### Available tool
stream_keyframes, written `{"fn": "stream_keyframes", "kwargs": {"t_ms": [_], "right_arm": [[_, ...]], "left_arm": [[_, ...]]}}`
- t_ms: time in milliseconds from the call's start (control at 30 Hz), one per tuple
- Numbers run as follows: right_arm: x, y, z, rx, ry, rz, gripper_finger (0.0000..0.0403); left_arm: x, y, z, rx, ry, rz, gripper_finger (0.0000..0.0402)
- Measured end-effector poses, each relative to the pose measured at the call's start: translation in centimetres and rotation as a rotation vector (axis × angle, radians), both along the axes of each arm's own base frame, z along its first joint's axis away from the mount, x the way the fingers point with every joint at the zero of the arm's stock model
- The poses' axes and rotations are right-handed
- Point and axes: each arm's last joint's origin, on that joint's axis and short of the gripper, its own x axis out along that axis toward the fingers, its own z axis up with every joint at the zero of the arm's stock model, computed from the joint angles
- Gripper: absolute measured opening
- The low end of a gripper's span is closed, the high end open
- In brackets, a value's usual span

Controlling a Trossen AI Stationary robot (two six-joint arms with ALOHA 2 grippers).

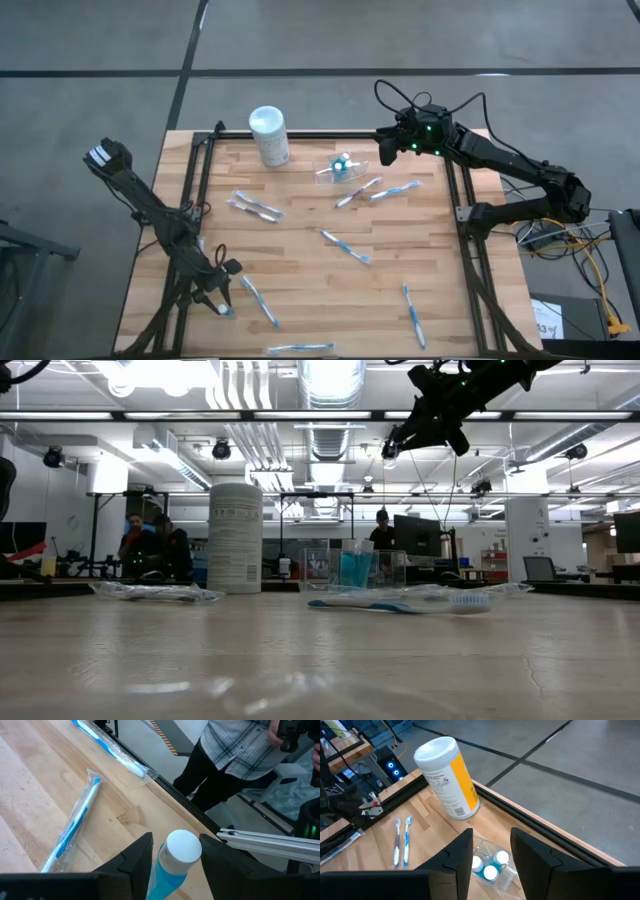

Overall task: Pick & Place toothbrushing station
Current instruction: Put the blue mouthwash into the middle of the transparent organizer

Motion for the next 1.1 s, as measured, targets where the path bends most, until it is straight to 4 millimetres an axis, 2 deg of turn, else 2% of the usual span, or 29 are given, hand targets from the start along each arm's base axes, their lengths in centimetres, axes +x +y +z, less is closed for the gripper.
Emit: {"fn": "stream_keyframes", "kwargs": {"t_ms": [633,1100], "right_arm": [[0.00,0.00,0.00,0.000,0.000,0.000,0.0128],[0.00,0.00,0.00,0.000,0.000,0.000,0.0128]], "left_arm": [[0.00,0.01,0.01,-0.003,0.004,0.003,0.0165],[0.00,0.01,0.00,-0.049,0.079,0.040,0.0165]]}}
